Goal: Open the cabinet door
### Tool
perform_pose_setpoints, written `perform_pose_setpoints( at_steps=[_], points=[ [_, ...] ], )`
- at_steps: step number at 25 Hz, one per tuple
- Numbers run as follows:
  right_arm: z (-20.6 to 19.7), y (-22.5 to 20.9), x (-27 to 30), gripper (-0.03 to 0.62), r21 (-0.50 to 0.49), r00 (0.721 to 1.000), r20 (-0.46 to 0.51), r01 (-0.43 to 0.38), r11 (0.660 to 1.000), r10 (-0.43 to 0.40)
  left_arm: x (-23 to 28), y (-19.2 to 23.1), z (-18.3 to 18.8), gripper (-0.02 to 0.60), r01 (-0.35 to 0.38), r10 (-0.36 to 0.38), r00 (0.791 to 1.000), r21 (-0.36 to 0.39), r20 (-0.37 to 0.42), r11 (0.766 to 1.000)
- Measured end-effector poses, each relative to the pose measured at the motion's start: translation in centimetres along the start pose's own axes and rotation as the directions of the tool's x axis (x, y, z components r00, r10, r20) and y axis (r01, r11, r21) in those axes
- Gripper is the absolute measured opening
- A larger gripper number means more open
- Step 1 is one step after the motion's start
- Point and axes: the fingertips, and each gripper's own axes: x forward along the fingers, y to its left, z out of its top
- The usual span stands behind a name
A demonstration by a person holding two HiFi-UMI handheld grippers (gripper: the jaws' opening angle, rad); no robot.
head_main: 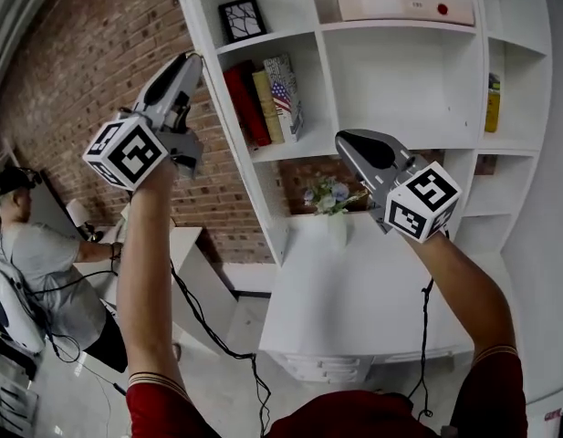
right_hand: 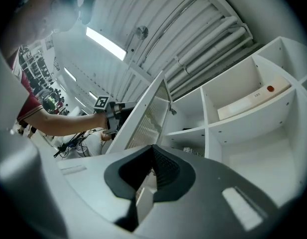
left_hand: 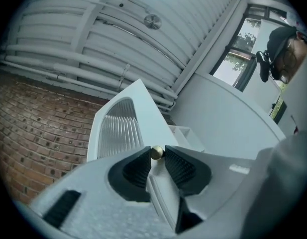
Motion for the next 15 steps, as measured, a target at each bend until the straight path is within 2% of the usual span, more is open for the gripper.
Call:
perform_pose_setpoints(
  at_steps=[8,15],
  points=[
    [0.2,4.4,1.2,0.012,-0.028,0.999,-0.035,0.020,0.999,-0.021,-4.8,3.1,1.7,0.104,0.011,-0.011,1.000,-0.002,0.004,1.000],
    [0.1,6.7,2.3,0.012,-0.028,0.998,-0.049,0.035,0.999,-0.036,-8.4,6.5,2.5,0.103,-0.036,0.036,0.999,-0.019,0.016,0.999]
  ],
)
